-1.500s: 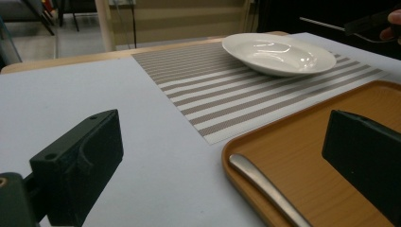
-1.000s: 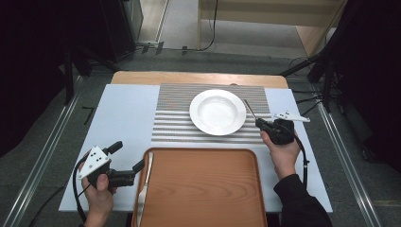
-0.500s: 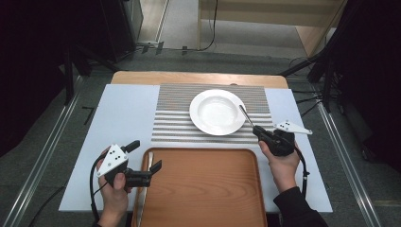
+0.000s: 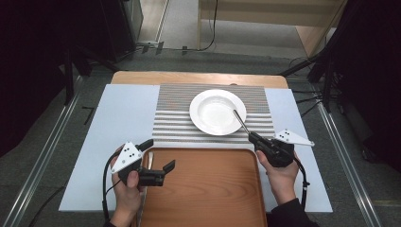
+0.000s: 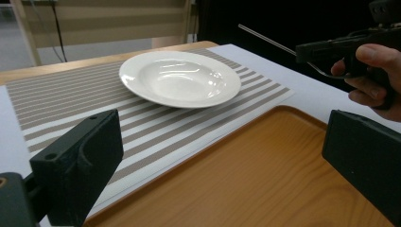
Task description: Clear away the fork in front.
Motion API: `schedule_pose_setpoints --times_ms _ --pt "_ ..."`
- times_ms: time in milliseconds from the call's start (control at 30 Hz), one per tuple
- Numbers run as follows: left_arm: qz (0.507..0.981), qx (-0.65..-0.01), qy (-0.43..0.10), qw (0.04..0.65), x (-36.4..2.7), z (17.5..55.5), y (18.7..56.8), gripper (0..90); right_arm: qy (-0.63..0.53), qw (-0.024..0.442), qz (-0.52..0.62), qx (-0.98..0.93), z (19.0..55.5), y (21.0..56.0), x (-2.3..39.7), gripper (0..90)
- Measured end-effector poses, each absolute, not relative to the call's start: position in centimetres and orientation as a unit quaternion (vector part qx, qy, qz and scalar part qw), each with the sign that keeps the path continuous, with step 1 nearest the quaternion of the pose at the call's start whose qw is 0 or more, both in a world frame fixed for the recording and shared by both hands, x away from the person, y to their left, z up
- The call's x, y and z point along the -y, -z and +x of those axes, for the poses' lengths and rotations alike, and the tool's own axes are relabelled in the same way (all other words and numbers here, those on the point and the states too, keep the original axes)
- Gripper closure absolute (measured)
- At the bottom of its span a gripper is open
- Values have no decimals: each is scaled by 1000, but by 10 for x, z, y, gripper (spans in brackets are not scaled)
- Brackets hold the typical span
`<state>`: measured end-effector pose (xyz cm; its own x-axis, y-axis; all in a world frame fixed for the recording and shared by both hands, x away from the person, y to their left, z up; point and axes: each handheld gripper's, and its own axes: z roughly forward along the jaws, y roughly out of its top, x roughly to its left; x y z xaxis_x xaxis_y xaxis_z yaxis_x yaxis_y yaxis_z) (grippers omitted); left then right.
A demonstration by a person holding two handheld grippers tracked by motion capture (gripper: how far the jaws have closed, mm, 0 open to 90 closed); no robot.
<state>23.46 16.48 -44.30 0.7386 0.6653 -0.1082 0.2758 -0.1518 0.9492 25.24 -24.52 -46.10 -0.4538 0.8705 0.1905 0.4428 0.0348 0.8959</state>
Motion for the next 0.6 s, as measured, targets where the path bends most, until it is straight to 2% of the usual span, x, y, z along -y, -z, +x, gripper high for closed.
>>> schedule_pose_setpoints --times_ms 600 --pt "742 -310 -141 578 -129 240 446 0 -533 193 452 -689 219 466 229 841"
